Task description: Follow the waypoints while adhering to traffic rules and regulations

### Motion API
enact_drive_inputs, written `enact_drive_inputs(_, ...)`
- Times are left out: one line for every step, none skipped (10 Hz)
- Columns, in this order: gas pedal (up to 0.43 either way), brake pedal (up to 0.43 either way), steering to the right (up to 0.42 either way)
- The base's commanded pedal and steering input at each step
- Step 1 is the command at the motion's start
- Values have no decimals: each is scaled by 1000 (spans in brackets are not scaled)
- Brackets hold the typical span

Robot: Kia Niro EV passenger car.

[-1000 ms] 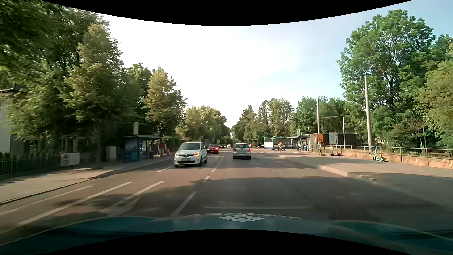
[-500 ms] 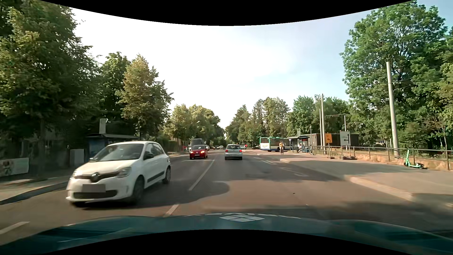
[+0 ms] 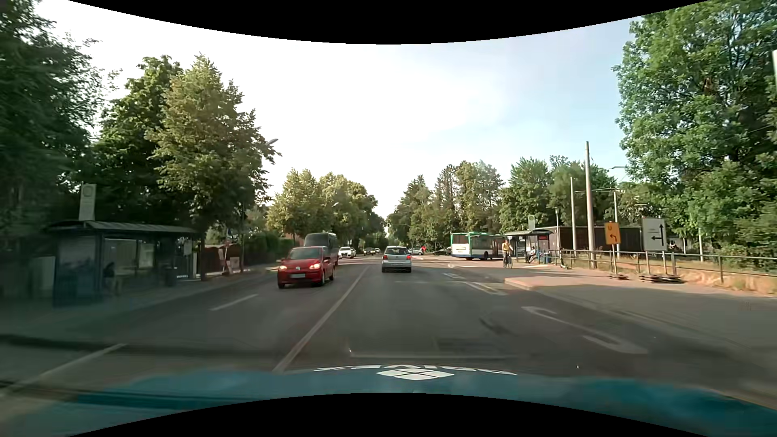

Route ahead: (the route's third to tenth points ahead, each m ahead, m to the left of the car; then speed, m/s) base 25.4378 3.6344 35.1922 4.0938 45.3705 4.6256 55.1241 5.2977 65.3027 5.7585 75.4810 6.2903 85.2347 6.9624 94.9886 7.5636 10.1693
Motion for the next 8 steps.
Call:
enact_drive_inputs(358, 0, -4)
enact_drive_inputs(339, 0, -5)
enact_drive_inputs(260, 0, -5)
enact_drive_inputs(228, 0, -6)
enact_drive_inputs(228, 0, -7)
enact_drive_inputs(220, 0, -9)
enact_drive_inputs(209, 0, -10)
enact_drive_inputs(209, 0, -14)
